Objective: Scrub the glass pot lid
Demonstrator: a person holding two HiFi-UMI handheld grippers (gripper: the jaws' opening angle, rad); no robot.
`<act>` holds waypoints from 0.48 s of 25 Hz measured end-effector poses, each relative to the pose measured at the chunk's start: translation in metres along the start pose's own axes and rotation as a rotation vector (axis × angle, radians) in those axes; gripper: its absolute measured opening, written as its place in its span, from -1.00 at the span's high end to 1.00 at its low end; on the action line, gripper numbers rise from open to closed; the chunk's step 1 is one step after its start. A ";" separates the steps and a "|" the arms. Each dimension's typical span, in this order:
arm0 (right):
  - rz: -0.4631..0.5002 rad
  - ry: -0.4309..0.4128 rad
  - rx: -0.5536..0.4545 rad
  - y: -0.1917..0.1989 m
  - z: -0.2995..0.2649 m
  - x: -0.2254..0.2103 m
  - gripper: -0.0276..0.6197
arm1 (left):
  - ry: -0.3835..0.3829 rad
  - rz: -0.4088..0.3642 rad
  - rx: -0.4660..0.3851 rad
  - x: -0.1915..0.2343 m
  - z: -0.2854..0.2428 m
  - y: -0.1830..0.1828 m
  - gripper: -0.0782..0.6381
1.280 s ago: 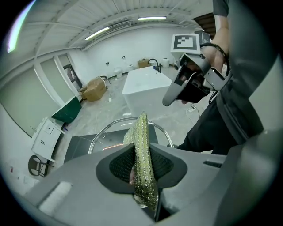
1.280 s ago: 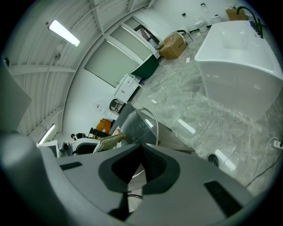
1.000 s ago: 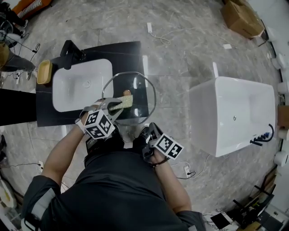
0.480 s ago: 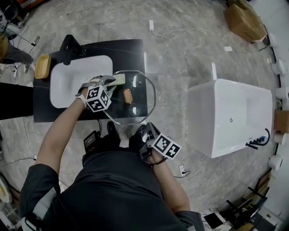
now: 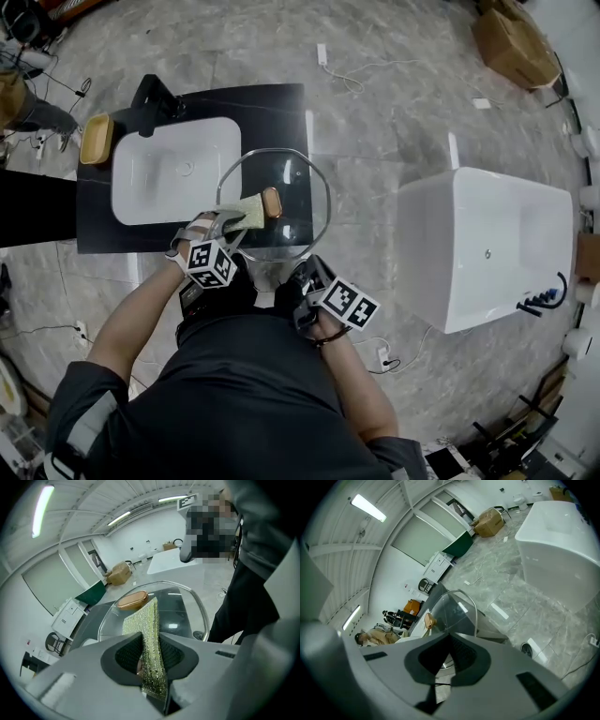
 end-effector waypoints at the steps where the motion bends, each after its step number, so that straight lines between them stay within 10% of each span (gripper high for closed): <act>1: 0.005 -0.001 0.007 0.001 -0.002 0.002 0.89 | 0.005 0.003 -0.001 -0.006 0.001 -0.003 0.57; 12: 0.028 0.003 0.031 0.007 -0.011 0.006 0.89 | 0.176 0.300 -0.060 -0.052 0.005 -0.054 0.57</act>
Point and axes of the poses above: the fingertips, and each gripper's own axes: z backward along the fingers, x to its left, y out of its underside, the point moved 1 cm from there along z, backward along the fingers, and after that the axes turned 5 degrees about -z, right-handed, at the moved point
